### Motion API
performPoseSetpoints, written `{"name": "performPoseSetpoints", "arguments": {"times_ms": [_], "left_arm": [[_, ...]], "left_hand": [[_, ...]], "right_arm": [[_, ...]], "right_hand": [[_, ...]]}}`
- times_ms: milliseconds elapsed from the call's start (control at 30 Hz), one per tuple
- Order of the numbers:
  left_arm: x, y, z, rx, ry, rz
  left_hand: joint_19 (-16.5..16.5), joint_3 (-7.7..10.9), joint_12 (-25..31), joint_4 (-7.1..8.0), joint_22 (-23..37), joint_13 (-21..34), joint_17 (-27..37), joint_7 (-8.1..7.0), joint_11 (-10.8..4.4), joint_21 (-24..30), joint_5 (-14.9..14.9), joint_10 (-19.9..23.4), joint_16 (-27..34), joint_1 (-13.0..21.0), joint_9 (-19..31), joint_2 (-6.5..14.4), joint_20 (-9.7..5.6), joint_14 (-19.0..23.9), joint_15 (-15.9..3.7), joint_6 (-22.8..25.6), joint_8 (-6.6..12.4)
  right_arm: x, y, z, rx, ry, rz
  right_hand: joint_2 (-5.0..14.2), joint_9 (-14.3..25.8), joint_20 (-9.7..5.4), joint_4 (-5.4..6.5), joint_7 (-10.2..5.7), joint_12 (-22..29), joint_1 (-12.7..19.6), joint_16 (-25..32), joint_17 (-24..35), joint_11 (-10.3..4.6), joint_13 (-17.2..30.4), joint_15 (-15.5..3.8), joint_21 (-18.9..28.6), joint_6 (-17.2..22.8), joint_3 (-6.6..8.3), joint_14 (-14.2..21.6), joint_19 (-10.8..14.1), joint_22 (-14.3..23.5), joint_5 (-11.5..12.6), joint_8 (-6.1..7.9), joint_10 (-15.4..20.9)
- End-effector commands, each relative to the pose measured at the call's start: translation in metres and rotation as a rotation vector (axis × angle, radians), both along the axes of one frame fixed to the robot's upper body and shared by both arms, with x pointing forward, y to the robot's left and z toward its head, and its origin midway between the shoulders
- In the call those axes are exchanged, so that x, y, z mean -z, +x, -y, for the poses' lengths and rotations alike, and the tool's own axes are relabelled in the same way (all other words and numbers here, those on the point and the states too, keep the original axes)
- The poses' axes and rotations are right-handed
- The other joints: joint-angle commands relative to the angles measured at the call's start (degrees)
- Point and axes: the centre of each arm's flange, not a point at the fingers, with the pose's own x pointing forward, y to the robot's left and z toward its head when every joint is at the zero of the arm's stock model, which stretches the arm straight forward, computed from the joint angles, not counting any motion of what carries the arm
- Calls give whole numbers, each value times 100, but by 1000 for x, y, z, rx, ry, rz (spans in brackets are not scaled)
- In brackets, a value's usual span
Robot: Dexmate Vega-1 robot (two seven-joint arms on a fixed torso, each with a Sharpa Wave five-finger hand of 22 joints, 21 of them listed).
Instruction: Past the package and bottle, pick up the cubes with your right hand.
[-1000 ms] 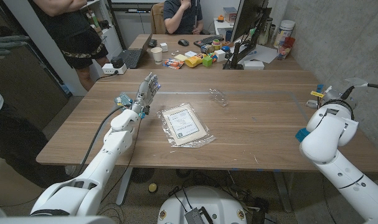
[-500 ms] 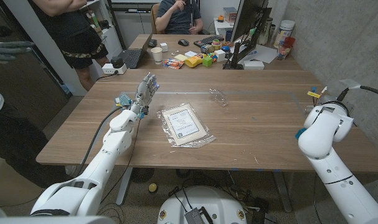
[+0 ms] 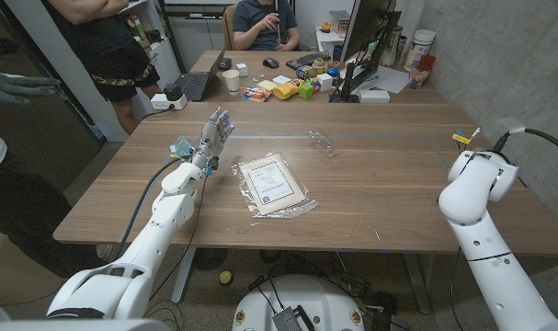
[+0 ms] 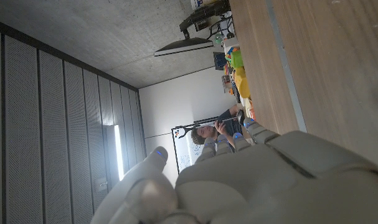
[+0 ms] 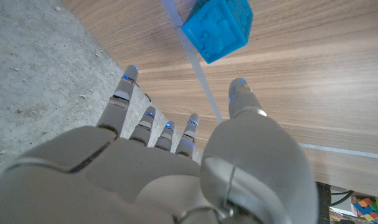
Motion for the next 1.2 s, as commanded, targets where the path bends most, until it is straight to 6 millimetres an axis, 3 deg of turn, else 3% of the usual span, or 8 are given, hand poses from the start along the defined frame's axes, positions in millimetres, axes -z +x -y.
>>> {"name": "performPoseSetpoints", "arguments": {"times_ms": [33,267,500,1000,1133,1200], "left_arm": [[-1,2,-1,0,-1,-2],[-3,2,0,-1,-1,5],[-4,2,-1,-2,1,6],[-6,1,-3,-10,-4,9],[-6,1,-3,-11,-6,8],[-6,1,-3,-10,-8,9]], "left_hand": [[-59,-28,36,-3,33,16,15,0,6,51,28,-56,35,-66,15,310,-3,-244,4,-3,38],[-60,-38,37,-2,33,16,15,3,12,51,31,-54,34,-68,15,308,-3,-246,6,-7,37],[-54,-50,36,-1,34,16,15,-3,7,54,33,-55,35,-70,15,308,-2,-243,10,-2,38],[-53,-71,37,3,34,16,15,-2,7,55,40,-52,38,-74,15,309,0,-235,-1,-4,37],[-53,-78,40,4,34,16,15,-4,8,55,43,-45,38,-75,15,310,4,-233,1,-2,37],[-50,-83,41,5,34,16,16,-3,6,57,44,-39,38,-77,15,309,1,-232,5,-1,38]], "right_arm": [[6,12,4,-19,80,-105],[8,17,5,-30,107,-141],[12,22,6,-48,150,-185],[16,34,3,-70,185,-251],[17,37,2,-77,189,-265],[17,38,2,-77,194,-270]], "right_hand": [[3,20,11,16,10,-6,88,-14,8,-6,7,6,-35,-36,-26,-30,13,15,25,4,-63],[-14,20,5,14,7,-3,267,-29,10,-84,8,-41,-65,-144,-53,-102,0,13,48,-12,-120],[7,17,3,40,9,-47,557,-46,16,-24,10,-1,-76,-377,-100,-253,38,12,71,-42,-411],[99,15,-38,40,7,-32,898,-25,19,16,9,-31,-37,-651,-112,-301,225,12,78,-51,-626],[234,17,-147,17,4,-11,1207,-13,23,-43,10,-79,-39,-762,-58,-316,304,10,77,-34,-682],[408,19,-321,5,3,-5,1545,-4,29,-97,12,-135,-28,-850,11,-339,411,9,44,-18,-776]]}}
